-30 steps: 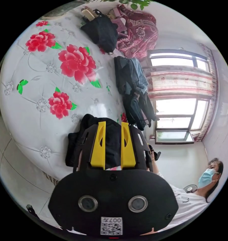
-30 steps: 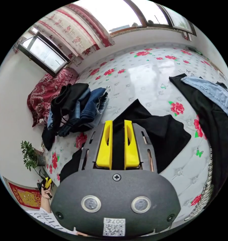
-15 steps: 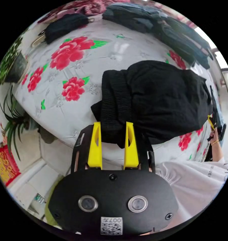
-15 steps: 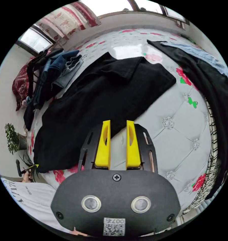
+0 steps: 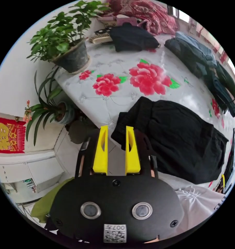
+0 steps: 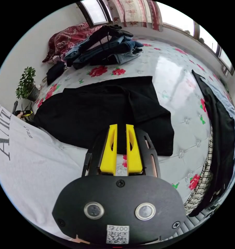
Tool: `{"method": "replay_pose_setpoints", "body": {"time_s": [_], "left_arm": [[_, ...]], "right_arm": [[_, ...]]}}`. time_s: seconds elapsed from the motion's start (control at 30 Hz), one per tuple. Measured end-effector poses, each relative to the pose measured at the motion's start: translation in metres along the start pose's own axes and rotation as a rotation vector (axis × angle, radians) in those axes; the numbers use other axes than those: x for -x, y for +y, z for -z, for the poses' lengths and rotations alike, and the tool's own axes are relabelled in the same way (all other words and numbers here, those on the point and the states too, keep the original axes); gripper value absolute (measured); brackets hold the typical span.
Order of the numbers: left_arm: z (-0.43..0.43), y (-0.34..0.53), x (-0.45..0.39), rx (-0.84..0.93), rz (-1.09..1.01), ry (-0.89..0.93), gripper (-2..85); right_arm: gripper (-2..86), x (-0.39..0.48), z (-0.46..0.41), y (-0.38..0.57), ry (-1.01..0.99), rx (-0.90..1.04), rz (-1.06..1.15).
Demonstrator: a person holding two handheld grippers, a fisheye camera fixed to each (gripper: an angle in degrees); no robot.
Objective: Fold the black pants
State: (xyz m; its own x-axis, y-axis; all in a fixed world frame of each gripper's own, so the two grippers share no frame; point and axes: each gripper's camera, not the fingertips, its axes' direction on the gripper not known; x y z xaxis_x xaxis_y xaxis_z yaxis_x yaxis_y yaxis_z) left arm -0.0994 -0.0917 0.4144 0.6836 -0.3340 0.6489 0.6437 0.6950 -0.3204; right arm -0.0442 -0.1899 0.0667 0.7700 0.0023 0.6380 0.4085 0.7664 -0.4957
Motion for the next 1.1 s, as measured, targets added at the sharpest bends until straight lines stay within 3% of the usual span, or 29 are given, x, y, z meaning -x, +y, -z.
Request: {"method": "replay_pose_setpoints", "body": {"time_s": [0.1, 0.17, 0.37, 0.47, 0.7, 0.97, 1.1], "left_arm": [[0.034, 0.011, -0.017, -0.173, -0.058, 0.064, 10.9], [0.036, 0.008, -0.039, -0.19, -0.158, 0.107, 12.6], [-0.009, -0.018, -0.097, -0.033, -0.365, 0.027, 13.8], [-0.043, -0.021, -0.114, 0.123, -0.394, -0.013, 12.7], [0.009, 0.029, -0.09, -0.119, -0.24, -0.015, 0.8], [0.077, 0.11, -0.034, -0.328, -0.037, 0.138, -0.6], [0.112, 0.144, -0.007, -0.402, -0.034, 0.076, -0.5]], "right_arm": [[4.6, -0.004, -0.005, -0.041, 0.014, 0.003, 0.047], [4.9, -0.005, -0.025, -0.06, 0.045, 0.047, 0.071], [1.4, -0.008, -0.082, -0.093, 0.212, 0.243, 0.065], [0.3, -0.012, -0.074, -0.103, 0.184, 0.272, 0.068], [-0.2, -0.01, 0.019, -0.098, 0.281, 0.058, 0.029], [-0.2, -0.001, 0.094, -0.088, 0.353, -0.105, 0.03], [-0.2, -0.006, 0.123, -0.106, 0.357, -0.15, 0.072]]}}
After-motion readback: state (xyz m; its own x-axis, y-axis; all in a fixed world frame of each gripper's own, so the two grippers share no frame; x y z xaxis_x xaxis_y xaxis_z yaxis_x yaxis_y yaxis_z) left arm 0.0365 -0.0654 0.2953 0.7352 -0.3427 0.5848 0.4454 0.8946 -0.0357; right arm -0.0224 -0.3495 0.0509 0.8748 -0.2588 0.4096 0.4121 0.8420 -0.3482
